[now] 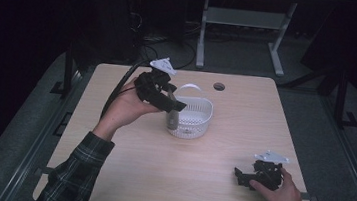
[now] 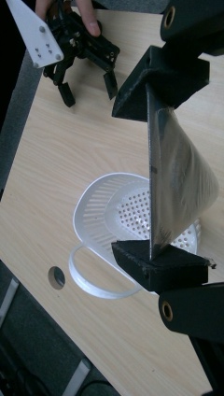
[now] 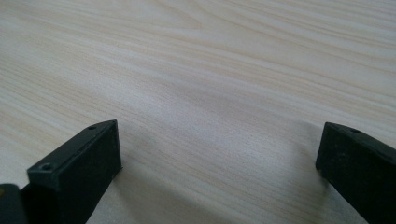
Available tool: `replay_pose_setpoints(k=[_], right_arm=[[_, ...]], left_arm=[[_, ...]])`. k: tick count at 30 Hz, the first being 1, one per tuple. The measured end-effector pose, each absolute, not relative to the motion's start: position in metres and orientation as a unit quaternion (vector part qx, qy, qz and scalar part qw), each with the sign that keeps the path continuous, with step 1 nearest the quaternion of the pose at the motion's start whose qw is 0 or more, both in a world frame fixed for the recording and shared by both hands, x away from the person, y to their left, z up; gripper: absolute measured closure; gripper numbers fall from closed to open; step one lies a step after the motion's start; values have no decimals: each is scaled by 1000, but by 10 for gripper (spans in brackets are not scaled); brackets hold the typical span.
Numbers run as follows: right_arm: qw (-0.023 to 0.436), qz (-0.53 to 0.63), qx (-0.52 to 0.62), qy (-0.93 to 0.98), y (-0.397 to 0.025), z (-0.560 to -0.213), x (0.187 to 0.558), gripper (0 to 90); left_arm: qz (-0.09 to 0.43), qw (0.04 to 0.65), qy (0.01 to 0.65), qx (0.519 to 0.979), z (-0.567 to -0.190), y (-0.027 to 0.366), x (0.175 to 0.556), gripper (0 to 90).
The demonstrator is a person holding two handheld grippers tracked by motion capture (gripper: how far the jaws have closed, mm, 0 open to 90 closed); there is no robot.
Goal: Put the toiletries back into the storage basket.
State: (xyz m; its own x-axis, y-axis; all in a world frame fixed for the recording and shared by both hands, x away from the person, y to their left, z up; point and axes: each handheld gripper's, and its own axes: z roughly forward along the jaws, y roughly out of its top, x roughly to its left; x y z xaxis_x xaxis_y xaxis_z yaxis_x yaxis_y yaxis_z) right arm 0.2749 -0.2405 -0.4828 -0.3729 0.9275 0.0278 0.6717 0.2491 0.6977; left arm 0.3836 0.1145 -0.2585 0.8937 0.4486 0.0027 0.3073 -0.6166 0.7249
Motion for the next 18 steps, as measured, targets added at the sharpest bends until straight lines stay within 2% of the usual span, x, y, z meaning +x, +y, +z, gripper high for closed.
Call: replay_pose_setpoints(k=[18], right_arm=[[200,319,523,764,-240,-483,275,0]], left_arm=[[105,386,226,888,-258,107,407,292]])
